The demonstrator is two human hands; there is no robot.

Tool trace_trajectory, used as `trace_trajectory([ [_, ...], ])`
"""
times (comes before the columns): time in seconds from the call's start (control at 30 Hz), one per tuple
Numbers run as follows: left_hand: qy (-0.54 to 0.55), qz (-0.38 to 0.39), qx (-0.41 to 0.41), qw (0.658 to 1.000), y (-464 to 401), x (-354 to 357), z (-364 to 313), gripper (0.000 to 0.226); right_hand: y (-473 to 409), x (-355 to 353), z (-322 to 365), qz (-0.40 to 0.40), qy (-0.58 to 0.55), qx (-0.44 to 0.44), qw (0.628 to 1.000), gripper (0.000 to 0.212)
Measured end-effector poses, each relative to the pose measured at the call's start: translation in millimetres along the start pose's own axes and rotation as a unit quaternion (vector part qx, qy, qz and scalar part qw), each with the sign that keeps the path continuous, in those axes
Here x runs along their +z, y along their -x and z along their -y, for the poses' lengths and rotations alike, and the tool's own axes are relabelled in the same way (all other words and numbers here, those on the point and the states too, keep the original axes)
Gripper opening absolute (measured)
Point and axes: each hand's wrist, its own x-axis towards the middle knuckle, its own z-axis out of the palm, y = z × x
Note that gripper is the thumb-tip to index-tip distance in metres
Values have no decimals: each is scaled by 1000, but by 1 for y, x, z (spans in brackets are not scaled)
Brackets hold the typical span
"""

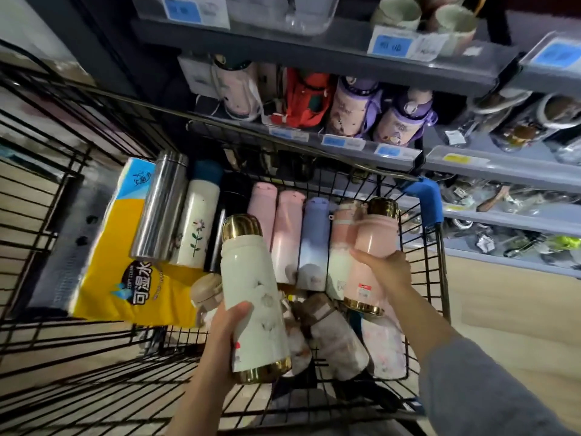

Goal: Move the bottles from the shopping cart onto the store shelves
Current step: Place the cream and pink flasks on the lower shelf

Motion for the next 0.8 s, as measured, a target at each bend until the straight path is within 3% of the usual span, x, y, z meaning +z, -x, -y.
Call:
trace_trajectory([
  [0.13, 52, 39, 17, 998, 1, 6, -6, 106, 18, -4, -6, 3, -86, -27, 996, 90],
  [0.23, 85, 65, 4, 994, 1, 2, -4, 115, 39, -14, -14, 45, -116, -56, 991, 72],
  [0.43, 28, 113, -4, 993, 8, 23, -11, 114, 79, -59, -13, 109, -175, -129, 970, 65],
  [0.57, -20, 97, 12, 995, 22, 74, -3, 124, 93, -107, -12, 108, -212, -188, 953, 79],
  [0.67, -70, 85, 36, 993, 37, 129, 13, 128, 90, -152, -27, 97, -256, -200, 941, 66],
  [0.8, -164, 66, 79, 981, 57, 207, 53, 103, 77, -229, -72, 79, -305, -227, 922, 62],
])
